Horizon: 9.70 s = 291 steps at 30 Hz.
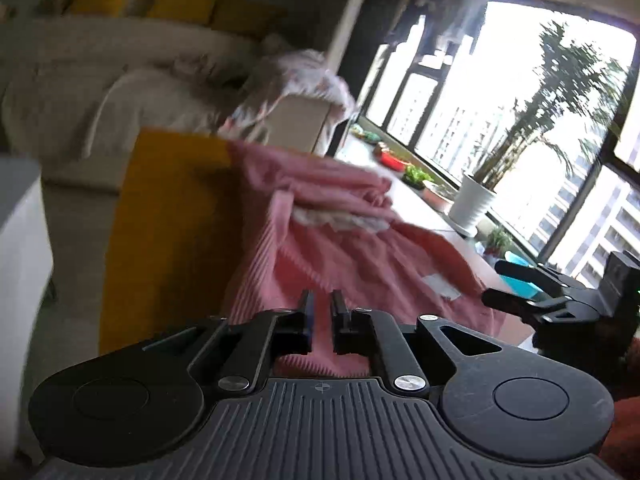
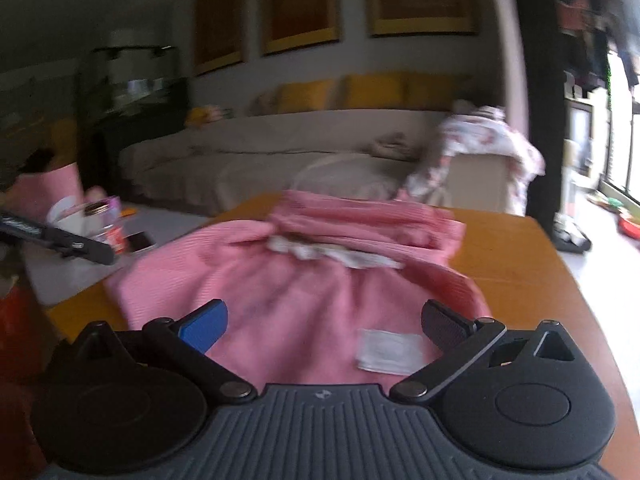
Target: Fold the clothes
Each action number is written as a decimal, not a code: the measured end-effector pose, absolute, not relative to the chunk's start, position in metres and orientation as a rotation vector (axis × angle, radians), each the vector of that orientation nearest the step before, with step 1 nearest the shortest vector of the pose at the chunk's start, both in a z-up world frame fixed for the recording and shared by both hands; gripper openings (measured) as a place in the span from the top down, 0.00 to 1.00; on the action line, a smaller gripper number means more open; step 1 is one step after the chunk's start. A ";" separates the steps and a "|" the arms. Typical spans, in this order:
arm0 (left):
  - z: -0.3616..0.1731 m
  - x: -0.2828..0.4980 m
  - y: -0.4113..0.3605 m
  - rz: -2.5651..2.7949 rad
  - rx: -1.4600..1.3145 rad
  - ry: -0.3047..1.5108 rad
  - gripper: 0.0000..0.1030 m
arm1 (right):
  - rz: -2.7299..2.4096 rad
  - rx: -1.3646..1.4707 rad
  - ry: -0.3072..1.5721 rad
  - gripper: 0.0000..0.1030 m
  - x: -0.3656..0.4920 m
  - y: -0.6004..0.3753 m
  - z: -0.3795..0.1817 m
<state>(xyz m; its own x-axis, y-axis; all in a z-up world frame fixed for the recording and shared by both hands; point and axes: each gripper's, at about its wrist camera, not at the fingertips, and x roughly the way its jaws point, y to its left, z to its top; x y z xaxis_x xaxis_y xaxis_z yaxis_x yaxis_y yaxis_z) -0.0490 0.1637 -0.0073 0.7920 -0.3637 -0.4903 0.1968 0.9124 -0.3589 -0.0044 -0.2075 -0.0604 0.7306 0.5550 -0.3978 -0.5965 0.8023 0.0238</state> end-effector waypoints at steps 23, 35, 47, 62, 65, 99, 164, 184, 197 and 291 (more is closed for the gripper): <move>-0.045 -0.016 0.164 -0.282 -0.257 0.659 0.10 | 0.927 0.230 0.725 0.95 0.060 -0.189 -0.047; -0.031 -0.022 0.170 -0.275 -0.263 0.626 0.90 | 0.816 0.198 0.615 0.52 0.041 -0.221 -0.045; 0.022 -0.059 0.186 -0.222 -0.212 0.478 0.70 | 0.955 -0.188 0.570 0.52 0.002 -0.161 -0.058; -0.049 -0.016 0.130 -0.575 -0.285 0.733 0.23 | 0.957 0.115 0.785 0.52 0.023 -0.214 -0.073; -0.054 -0.021 0.147 -0.537 -0.320 0.761 0.26 | 0.726 0.158 0.653 0.42 0.017 -0.267 -0.054; -0.068 0.024 0.120 -0.530 -0.591 0.705 0.01 | 0.648 -0.470 0.612 0.95 -0.019 -0.180 -0.082; 0.002 -0.007 0.115 -0.729 -0.169 0.617 0.18 | 0.627 0.156 0.595 0.00 -0.003 -0.230 -0.107; -0.059 0.096 0.124 -0.521 -0.320 0.752 0.54 | 0.559 0.105 0.589 0.00 -0.009 -0.215 -0.106; -0.047 0.012 0.121 -0.725 -0.330 0.781 0.43 | 0.575 0.135 0.493 0.31 -0.002 -0.235 -0.065; -0.062 0.335 0.187 -0.601 -0.536 0.844 0.09 | 0.702 0.157 0.835 0.19 0.339 -0.199 -0.093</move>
